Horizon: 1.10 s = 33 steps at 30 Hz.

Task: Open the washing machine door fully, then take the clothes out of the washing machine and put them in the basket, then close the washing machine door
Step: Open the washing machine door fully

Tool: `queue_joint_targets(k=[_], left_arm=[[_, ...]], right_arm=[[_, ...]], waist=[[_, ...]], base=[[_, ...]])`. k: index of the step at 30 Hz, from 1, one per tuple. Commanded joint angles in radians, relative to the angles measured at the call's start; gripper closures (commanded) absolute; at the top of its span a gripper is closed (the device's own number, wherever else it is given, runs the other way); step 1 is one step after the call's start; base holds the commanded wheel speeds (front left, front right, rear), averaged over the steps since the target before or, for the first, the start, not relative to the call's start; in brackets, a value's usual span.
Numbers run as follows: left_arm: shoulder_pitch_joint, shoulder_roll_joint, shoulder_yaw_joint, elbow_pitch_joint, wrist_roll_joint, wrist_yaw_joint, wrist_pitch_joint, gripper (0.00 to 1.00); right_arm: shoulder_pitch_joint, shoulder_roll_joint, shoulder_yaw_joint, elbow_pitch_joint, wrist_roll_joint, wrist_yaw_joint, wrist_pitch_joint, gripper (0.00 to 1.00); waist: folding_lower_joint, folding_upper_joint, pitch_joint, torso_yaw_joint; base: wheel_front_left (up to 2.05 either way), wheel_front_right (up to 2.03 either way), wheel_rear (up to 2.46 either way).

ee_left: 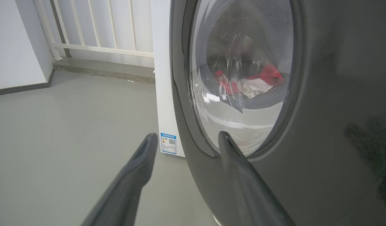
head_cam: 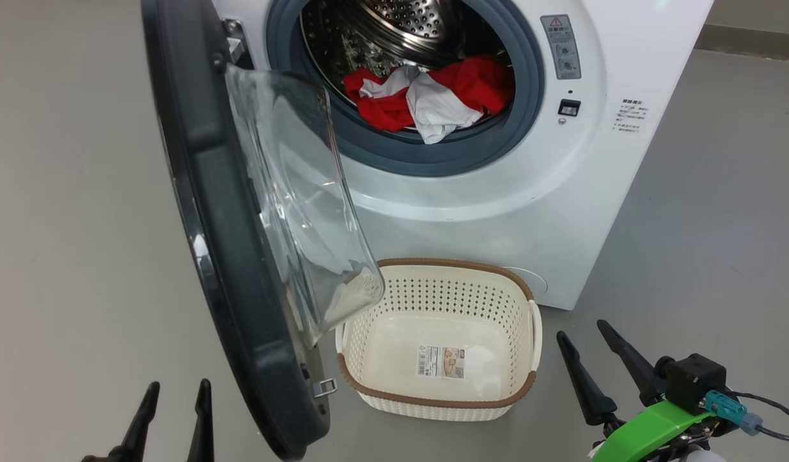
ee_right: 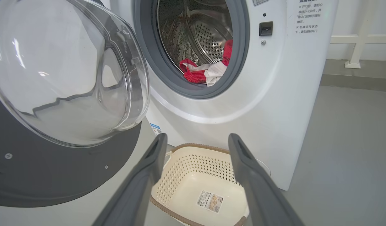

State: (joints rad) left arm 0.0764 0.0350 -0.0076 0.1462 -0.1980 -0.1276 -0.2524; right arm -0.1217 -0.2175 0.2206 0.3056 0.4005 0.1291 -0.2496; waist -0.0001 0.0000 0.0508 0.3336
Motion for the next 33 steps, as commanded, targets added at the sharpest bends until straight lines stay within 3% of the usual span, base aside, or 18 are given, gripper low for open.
queue_joint_targets(k=[1, 12, 22, 23, 24, 25, 26, 33], left_arm=[[-0.032, 0.015, 0.033, -0.025, -0.004, -0.003, -0.009, 0.00], [-0.030, 0.015, 0.032, -0.027, -0.002, -0.003, -0.009, 0.00], [-0.034, 0.015, 0.042, -0.029, -0.023, 0.001, -0.009, 0.00], [-0.036, 0.015, 0.048, -0.032, -0.030, 0.001, -0.009, 0.04], [-0.040, 0.015, 0.058, -0.041, -0.037, 0.002, -0.009, 0.54], [-0.043, 0.015, 0.069, -0.052, -0.046, 0.002, -0.009, 0.84], [-0.048, 0.015, 0.080, -0.067, -0.055, 0.003, -0.009, 1.00], [-0.088, 0.015, 0.138, -0.265, -0.103, 0.009, -0.009, 1.00]], right_arm=[[0.006, 0.005, 0.004, -0.033, -0.023, 0.002, -0.012, 0.00], [0.041, 0.049, -0.087, -0.077, -0.161, 0.002, -0.012, 0.00], [0.063, 0.073, -0.123, -0.106, -0.199, 0.002, -0.012, 0.00], [0.064, 0.074, -0.123, -0.107, -0.200, 0.002, -0.012, 0.00], [0.064, 0.074, -0.124, -0.107, -0.200, 0.002, -0.012, 0.00], [0.065, 0.075, -0.124, -0.108, -0.200, 0.002, -0.012, 0.00], [0.066, 0.075, -0.124, -0.108, -0.199, 0.002, -0.012, 0.00], [0.073, 0.075, -0.126, -0.107, -0.203, 0.002, -0.012, 0.00]], waist=[[0.0001, 0.0000, -0.001, 0.001], [0.0001, 0.0000, -0.011, 0.011], [0.0001, 0.0000, -0.014, 0.010], [0.0001, 0.0000, -0.015, 0.010], [0.0001, 0.0000, -0.016, 0.009], [0.0001, 0.0000, -0.017, 0.009], [0.0001, 0.0000, -0.018, 0.008], [0.0001, 0.0000, -0.025, 0.008]], base=[[0.00, 0.00, 0.00], [0.00, 0.00, 0.00], [0.00, 0.00, 0.00], [0.00, 0.00, 0.00], [0.00, 0.00, 0.00], [0.00, 0.00, 0.00], [0.00, 0.00, 0.00], [0.00, 0.00, 0.00]])
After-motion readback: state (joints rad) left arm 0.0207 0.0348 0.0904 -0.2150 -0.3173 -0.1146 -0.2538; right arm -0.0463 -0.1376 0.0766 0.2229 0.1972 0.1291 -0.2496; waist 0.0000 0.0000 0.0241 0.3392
